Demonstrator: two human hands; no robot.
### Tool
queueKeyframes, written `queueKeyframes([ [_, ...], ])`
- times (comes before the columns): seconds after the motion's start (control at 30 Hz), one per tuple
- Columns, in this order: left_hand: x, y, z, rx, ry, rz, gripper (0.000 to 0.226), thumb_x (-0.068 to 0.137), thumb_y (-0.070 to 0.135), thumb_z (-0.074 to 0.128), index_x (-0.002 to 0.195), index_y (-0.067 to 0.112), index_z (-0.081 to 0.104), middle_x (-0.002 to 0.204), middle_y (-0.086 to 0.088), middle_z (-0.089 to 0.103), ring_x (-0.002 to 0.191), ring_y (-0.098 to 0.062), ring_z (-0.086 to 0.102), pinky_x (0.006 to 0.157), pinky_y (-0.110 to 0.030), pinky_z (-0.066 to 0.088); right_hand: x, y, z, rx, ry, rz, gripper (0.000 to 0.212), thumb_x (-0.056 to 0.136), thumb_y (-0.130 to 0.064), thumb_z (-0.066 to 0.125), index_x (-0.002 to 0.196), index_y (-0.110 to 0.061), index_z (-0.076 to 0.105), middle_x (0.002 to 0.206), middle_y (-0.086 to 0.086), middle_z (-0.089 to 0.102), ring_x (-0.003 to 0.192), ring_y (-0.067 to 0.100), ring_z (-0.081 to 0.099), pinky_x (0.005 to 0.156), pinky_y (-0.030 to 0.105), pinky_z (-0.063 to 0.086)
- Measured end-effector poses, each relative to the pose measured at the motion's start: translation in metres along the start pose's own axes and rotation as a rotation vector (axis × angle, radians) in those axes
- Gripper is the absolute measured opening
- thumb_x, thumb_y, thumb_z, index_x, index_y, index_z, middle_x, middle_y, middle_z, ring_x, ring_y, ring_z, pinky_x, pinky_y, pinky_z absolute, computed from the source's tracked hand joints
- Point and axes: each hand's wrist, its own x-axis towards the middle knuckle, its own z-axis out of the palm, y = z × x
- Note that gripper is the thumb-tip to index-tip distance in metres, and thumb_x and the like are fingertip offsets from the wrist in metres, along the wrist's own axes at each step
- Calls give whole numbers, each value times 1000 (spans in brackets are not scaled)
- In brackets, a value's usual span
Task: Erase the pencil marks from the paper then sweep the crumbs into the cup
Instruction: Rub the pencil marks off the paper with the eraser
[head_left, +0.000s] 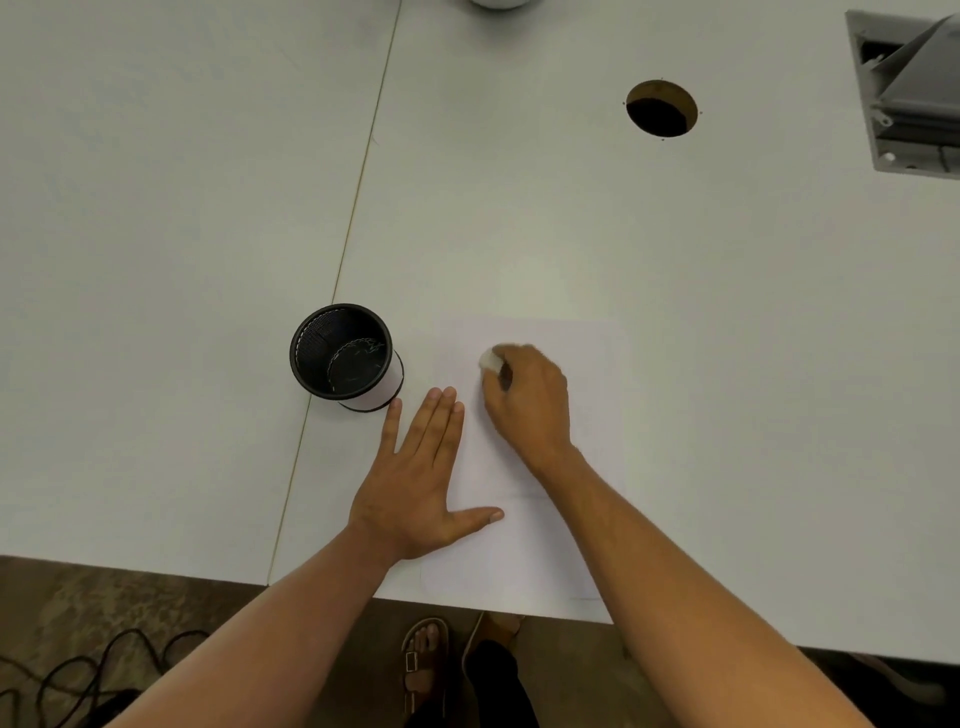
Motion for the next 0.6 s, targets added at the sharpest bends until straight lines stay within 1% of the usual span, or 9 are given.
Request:
queueKeyframes([
  [0.07, 0, -1, 0, -7, 22, 12, 114, 87, 87, 29, 159, 0, 16, 169, -15, 8, 157, -27, 5, 123, -63, 8, -35, -1, 0, -2, -44, -54, 20, 90, -17, 59, 105, -8, 67, 89, 7, 67, 78, 18, 62, 67, 22, 43],
  [0.17, 0, -2, 0, -23, 42, 25, 111, 88, 85, 28, 159, -1, 18, 169, -15, 9, 157, -28, 6, 124, -62, 7, -73, -1, -5, 21, -127, -91, 21, 89, -20, 62, 106, -10, 68, 89, 4, 69, 78, 17, 62, 67, 24, 47],
  [0.27, 0, 0, -1, -15, 20, 11, 114, 87, 87, 30, 159, -1, 16, 169, -15, 8, 158, -28, 4, 122, -64, 12, -40, 6, -9, -1, -63, -27, 14, 88, -22, 61, 97, -13, 69, 87, 3, 69, 78, 18, 63, 67, 27, 48],
  [0.33, 0, 0, -2, -10, 6, -1, 115, 87, 87, 30, 159, 0, 13, 170, -15, 5, 158, -27, 2, 122, -65, 13, -6, 9, -12, -25, -7, 12, 15, 90, -22, 59, 96, -12, 69, 88, 3, 69, 78, 17, 63, 67, 23, 43],
  [0.4, 0, 0, -2, -4, -9, -5, 115, 87, 87, 29, 160, 0, 11, 170, -14, 4, 158, -27, 0, 122, -65, 13, 12, 10, -12, -44, 12, 32, 17, 90, -20, 58, 98, -10, 69, 90, 4, 70, 78, 17, 62, 67, 21, 41],
  [0.47, 0, 0, -2, -5, -8, -6, 115, 87, 88, 29, 160, 0, 12, 170, -15, 4, 158, -27, 1, 122, -65, 13, 6, 9, -10, -52, 21, 35, 18, 90, -18, 57, 100, -9, 68, 92, 5, 69, 78, 18, 62, 67, 21, 41],
  [0.53, -1, 0, -2, -6, -2, -1, 115, 87, 87, 29, 159, 0, 14, 170, -15, 6, 158, -27, 3, 122, -65, 13, -20, 6, -8, -41, 11, 11, 17, 91, -18, 56, 101, -10, 68, 92, 6, 68, 80, 19, 62, 68, 22, 41],
  [0.6, -1, -1, -1, -18, 22, 16, 112, 88, 85, 27, 159, -1, 17, 169, -16, 9, 157, -28, 6, 122, -65, 13, -62, -1, -5, -45, -49, -40, 15, 90, -17, 59, 101, -11, 67, 87, 4, 67, 77, 18, 61, 65, 23, 42],
])
